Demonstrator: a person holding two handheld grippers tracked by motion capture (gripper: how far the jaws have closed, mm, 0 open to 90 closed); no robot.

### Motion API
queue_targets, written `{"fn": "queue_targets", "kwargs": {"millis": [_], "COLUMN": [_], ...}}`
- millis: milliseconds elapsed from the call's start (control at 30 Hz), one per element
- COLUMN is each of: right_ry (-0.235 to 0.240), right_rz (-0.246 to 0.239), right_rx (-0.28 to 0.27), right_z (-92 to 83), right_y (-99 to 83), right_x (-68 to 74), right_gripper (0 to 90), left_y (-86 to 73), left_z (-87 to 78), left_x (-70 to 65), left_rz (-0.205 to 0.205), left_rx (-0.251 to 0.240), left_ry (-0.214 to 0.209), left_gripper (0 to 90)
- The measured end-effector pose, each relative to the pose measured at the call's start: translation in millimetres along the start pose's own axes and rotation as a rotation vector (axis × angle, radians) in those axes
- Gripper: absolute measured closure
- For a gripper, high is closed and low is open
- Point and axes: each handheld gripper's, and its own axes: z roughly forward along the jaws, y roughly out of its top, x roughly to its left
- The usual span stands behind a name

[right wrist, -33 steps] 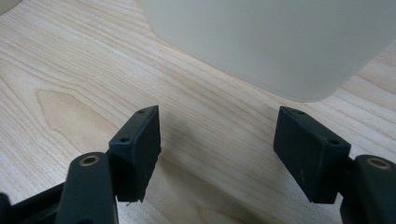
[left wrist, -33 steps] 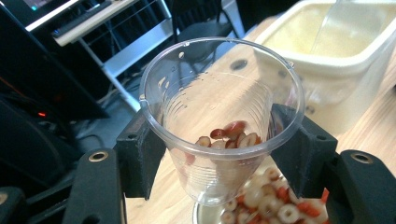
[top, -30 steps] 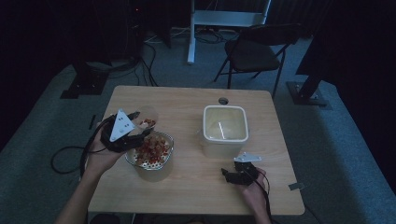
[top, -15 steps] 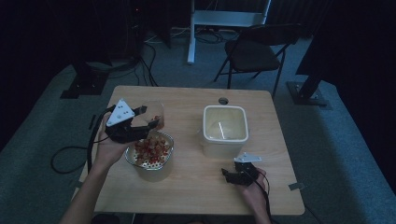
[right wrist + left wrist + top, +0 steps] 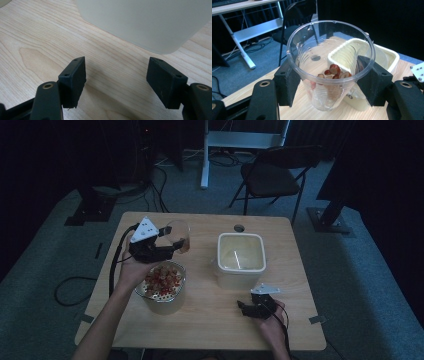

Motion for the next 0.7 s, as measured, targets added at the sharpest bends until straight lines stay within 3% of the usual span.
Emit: {"fn": "queue_targets", "kwargs": {"millis": [267, 700], "right_ry": [-0.003, -0.003], "right_rz": [0.0, -0.001], "right_rx": [-0.002, -0.005], "right_z": [0.1, 0.4], "right_y": [-0.3, -0.4], "right_x": [0.6, 0.4], "right_gripper": [31.4, 31.4], "left_y": [7.0, 40.7], "left_z": [18.7, 47.9], "left_x": [0.9, 0.1], "left_rz": [0.005, -0.001], "left_rx": [0.007, -0.036], "left_ry": [0.007, -0.025], "left_gripper": [38.3, 38.3]}}
